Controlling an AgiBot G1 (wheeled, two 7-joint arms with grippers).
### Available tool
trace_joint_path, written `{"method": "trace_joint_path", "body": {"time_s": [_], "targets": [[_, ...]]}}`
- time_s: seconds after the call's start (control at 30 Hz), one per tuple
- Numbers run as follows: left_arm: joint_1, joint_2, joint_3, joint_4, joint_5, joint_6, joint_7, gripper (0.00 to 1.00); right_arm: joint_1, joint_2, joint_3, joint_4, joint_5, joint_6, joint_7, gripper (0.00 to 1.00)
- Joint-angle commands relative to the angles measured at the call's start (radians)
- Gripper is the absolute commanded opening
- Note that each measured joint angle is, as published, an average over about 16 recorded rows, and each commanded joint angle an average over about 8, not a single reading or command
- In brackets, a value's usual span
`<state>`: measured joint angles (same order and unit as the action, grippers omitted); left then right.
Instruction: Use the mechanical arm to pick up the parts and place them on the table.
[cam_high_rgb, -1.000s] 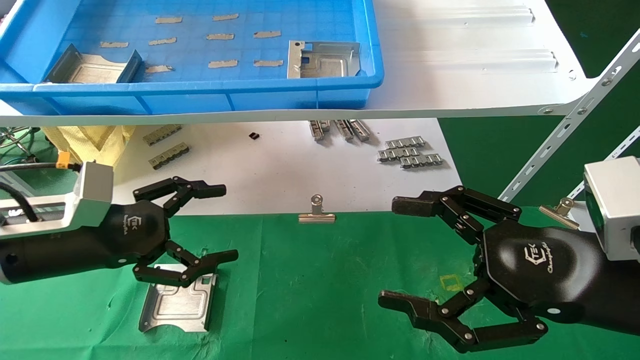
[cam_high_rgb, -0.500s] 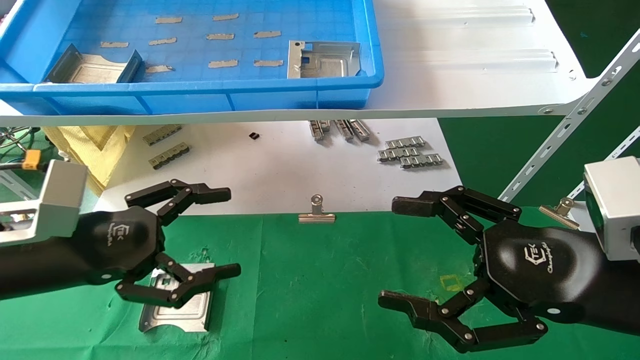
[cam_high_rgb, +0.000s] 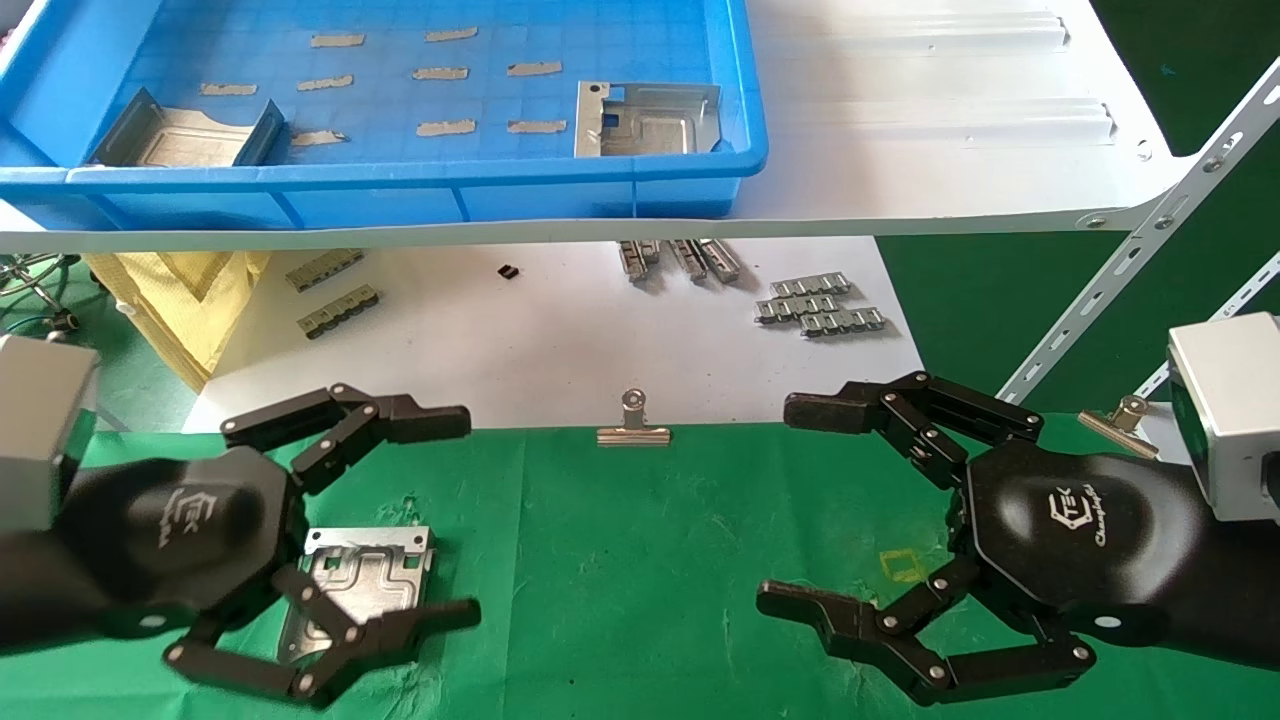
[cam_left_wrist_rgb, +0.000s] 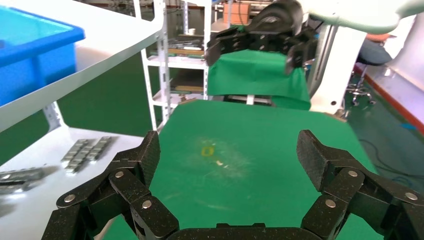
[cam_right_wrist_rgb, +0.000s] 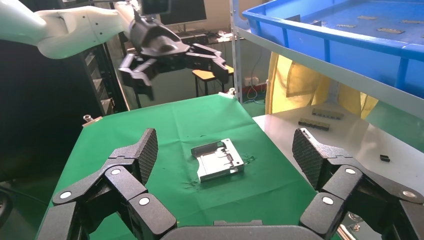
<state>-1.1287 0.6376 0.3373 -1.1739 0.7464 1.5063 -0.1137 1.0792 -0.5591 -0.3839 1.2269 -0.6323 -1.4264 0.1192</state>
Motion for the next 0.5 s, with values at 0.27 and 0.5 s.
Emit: {"method": "trace_joint_path", "body": {"time_s": [0.27,0.5], "targets": [[0.064,-0.031,-0.068,-0.13,-0.019,-0.012,-0.082,1.0,0.0,0.0,0.0,0.0,0.0,0.0,0.0,1.0],[0.068,-0.033,-0.072,-0.137,-0.022,-0.014,-0.084,1.0,0.0,0.0,0.0,0.0,0.0,0.0,0.0,1.0]]}}
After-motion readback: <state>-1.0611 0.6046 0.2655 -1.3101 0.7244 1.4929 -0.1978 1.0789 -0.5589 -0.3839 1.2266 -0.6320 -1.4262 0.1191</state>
